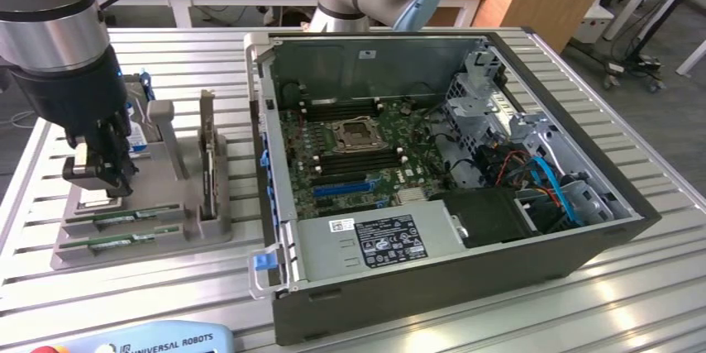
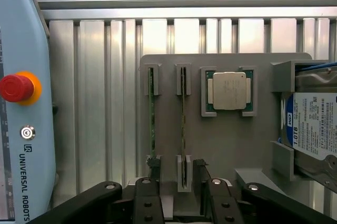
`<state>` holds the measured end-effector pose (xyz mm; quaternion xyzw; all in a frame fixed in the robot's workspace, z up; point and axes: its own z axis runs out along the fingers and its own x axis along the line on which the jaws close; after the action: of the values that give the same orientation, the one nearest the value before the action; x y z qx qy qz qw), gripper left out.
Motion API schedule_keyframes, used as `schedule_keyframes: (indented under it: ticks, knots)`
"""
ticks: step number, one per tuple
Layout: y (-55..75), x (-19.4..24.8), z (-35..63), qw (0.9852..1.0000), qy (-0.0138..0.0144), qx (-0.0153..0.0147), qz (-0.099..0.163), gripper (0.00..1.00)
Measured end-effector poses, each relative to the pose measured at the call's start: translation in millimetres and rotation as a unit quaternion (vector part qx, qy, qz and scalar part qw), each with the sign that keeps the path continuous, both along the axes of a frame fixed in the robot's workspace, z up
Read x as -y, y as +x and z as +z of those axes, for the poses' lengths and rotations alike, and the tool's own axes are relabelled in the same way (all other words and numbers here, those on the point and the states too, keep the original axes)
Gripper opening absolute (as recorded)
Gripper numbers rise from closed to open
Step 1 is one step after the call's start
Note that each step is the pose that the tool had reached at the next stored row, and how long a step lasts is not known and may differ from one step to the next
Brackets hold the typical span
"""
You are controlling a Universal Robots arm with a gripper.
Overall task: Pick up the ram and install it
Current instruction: 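Pick up the ram and move it above insertion slot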
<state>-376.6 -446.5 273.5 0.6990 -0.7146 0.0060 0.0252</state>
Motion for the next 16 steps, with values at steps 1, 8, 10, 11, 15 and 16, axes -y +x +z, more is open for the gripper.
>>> schedule_keyframes:
  ticks: [1, 8, 10, 11, 15, 16]
  knots:
    - [0.0, 0.9, 0.0, 1.0000, 0.0000, 0.0000, 0.000, 0.38]
    - [0.1, 8.9, 0.1, 1.0000, 0.0000, -0.0001, 0.000, 0.38]
    - [0.1, 8.9, 0.1, 1.0000, 0.0000, -0.0001, 0.000, 0.38]
    - [0.0, 8.9, 0.0, 1.0000, -0.0001, -0.0001, 0.000, 0.38]
    - [0.0, 9.0, -3.5, 1.0000, -0.0001, -0.0001, 0.000, 0.38]
    - [0.1, 9.0, -4.9, 1.0000, 0.0000, -0.0001, 0.000, 0.38]
